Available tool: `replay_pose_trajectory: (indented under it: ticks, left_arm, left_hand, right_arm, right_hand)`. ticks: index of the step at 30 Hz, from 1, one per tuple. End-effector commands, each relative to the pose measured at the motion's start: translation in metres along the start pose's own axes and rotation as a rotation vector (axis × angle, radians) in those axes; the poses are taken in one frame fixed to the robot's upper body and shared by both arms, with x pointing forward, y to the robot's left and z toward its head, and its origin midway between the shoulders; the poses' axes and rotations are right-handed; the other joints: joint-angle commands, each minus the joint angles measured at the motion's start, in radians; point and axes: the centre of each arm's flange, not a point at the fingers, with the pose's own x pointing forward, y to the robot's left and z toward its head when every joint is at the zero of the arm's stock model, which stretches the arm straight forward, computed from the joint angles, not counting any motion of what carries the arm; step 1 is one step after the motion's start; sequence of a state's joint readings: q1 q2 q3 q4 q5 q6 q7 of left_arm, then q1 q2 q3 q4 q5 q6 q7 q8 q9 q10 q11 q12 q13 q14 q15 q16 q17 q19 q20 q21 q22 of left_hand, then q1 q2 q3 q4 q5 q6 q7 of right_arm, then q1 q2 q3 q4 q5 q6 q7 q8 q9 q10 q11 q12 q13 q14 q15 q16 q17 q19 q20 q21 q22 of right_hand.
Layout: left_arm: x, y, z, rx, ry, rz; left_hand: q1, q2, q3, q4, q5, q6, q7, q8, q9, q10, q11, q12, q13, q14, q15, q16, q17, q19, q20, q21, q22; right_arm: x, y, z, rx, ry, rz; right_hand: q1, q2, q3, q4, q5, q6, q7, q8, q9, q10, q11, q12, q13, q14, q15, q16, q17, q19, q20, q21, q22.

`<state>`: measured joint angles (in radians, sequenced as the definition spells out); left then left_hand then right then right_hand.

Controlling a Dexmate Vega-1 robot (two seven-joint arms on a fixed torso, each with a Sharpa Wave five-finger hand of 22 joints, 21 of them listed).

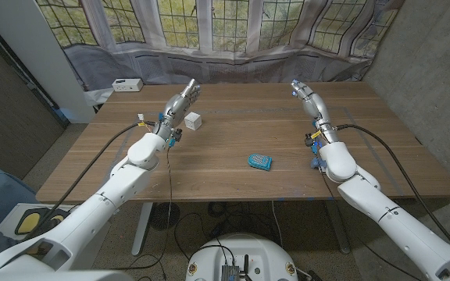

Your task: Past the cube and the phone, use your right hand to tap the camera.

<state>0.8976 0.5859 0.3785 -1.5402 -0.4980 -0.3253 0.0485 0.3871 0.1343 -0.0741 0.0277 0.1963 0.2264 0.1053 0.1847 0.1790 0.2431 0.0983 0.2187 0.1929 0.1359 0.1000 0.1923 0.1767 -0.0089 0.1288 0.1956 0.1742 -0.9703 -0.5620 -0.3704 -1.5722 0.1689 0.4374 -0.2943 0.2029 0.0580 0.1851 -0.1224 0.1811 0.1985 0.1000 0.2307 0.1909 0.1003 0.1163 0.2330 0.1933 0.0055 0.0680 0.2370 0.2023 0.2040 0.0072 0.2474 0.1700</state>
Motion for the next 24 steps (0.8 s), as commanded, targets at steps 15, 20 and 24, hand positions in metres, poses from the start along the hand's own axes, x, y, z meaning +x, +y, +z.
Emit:
replay_pose_trajectory:
  ticks: [15,20,24]
  left_arm:
    - [-0.008,0.007,-0.004,-0.017,0.011,0.018]
    - [-0.008,0.006,-0.007,-0.03,0.013,0.01]
    - [-0.009,0.005,-0.008,-0.035,0.014,0.007]
  left_hand:
    - [0.004,0.001,0.007,-0.001,-0.004,-0.009,0.003,0.001,0.002,0.001,0.003,-0.005,0.005,0.006,0.003,-0.004,0.004,0.001,-0.001,0.002,0.005]
    - [0.004,0.001,0.008,-0.002,-0.004,-0.012,0.003,0.0,0.002,-0.004,0.001,-0.007,0.006,0.003,0.002,-0.005,0.004,0.001,-0.001,0.002,0.005]
    - [0.004,0.001,0.008,-0.002,-0.004,-0.014,0.003,0.0,0.002,-0.006,0.003,-0.007,0.006,0.002,0.002,-0.005,0.004,0.0,-0.001,0.001,0.005]
  right_arm:
    - [0.033,0.014,-0.027,0.367,0.046,0.136]
    - [0.032,0.018,-0.037,0.408,0.055,0.172]
    - [0.028,0.02,-0.043,0.431,0.074,0.176]
  right_hand:
    - [-0.007,-0.012,-0.01,0.004,0.006,-0.038,-0.006,-0.022,0.0,-0.011,0.006,-0.013,0.002,-0.002,0.007,-0.01,0.008,0.005,0.005,-0.012,0.002]
    - [-0.016,-0.022,-0.017,0.006,0.007,-0.065,-0.012,-0.034,0.0,-0.032,0.001,-0.024,0.002,-0.018,0.01,-0.018,0.009,-0.006,0.006,-0.022,0.002]
    - [-0.02,-0.026,-0.021,0.007,0.007,-0.077,-0.012,-0.039,-0.001,-0.036,0.001,-0.027,0.002,-0.023,0.013,-0.021,0.009,-0.012,0.007,-0.027,0.002]
